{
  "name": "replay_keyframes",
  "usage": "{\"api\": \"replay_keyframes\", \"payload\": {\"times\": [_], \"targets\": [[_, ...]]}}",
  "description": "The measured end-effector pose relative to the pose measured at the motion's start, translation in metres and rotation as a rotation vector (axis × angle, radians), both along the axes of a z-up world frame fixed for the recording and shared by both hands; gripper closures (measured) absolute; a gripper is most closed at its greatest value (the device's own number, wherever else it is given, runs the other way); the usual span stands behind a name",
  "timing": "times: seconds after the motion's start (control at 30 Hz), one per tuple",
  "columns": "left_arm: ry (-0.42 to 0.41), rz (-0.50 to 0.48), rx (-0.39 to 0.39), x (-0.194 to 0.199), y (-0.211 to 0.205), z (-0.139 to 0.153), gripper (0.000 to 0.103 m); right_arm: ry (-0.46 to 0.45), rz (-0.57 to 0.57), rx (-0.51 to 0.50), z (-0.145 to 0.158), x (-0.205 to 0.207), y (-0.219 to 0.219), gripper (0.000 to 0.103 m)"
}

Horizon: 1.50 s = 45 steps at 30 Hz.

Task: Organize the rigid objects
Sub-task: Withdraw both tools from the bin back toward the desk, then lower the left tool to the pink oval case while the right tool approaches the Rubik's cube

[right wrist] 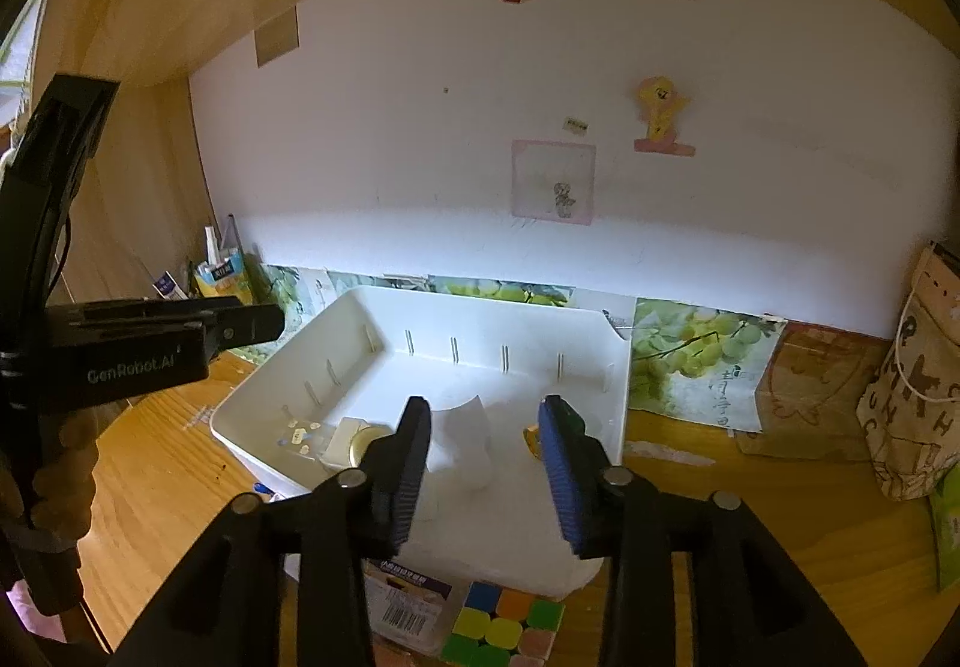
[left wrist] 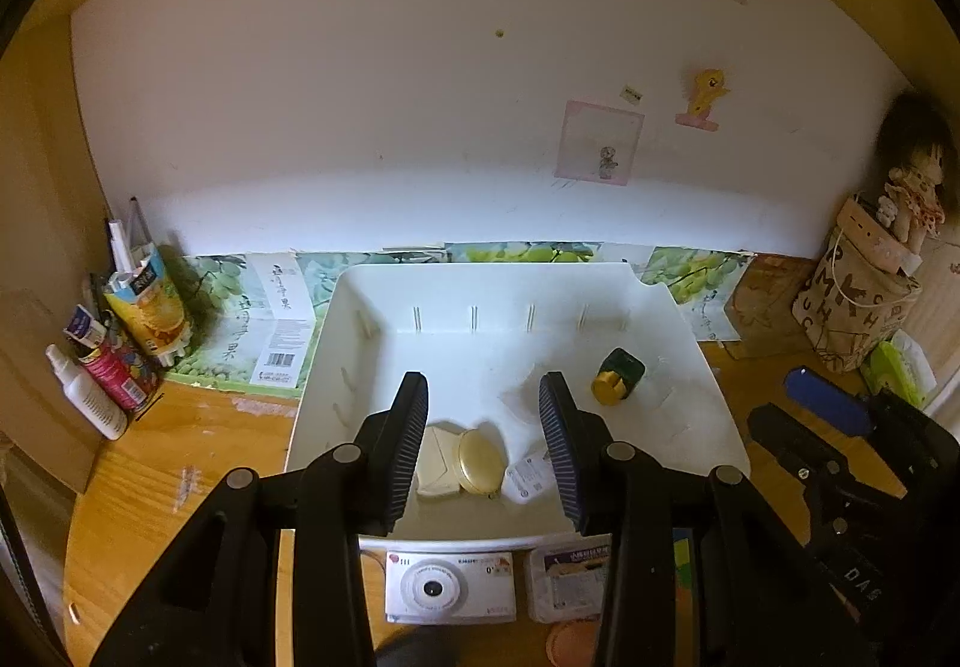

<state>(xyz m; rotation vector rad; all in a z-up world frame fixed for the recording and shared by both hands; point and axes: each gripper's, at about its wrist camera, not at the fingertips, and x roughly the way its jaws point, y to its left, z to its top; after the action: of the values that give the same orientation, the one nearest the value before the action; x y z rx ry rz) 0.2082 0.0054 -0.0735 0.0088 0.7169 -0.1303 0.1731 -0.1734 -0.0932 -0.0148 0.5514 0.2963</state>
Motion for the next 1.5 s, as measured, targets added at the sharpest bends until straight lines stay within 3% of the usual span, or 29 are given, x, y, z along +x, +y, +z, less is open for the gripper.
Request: {"api": "replay_keyframes", "payload": {"times": [0.27, 0.5, 0.6, 0.87, 1.0, 1.5], "targets": [[-0.034, 0.040, 0.015, -0.032, -0.005, 0.012, 0.058, -0.019, 0.033, 0.024, 0.013, -0.024, -0.011, 0.043], [-0.066, 0.087, 0.024, -0.065, -0.007, 0.020, 0.040, -0.029, 0.066, 0.033, 0.016, -0.051, -0.016, 0.029], [-0.068, 0.101, 0.034, -0.080, -0.009, 0.019, 0.038, -0.024, 0.072, 0.041, 0.015, -0.060, -0.020, 0.025], [-0.011, 0.148, 0.003, -0.110, -0.010, 0.007, 0.037, 0.035, 0.068, 0.057, 0.003, -0.075, -0.029, 0.024], [0.063, 0.169, 0.006, -0.116, -0.011, -0.004, 0.037, 0.068, 0.058, 0.062, -0.003, -0.079, -0.034, 0.023], [0.188, 0.136, -0.003, -0.121, -0.006, -0.030, 0.037, 0.235, -0.007, 0.114, -0.039, -0.082, -0.050, 0.023]]}}
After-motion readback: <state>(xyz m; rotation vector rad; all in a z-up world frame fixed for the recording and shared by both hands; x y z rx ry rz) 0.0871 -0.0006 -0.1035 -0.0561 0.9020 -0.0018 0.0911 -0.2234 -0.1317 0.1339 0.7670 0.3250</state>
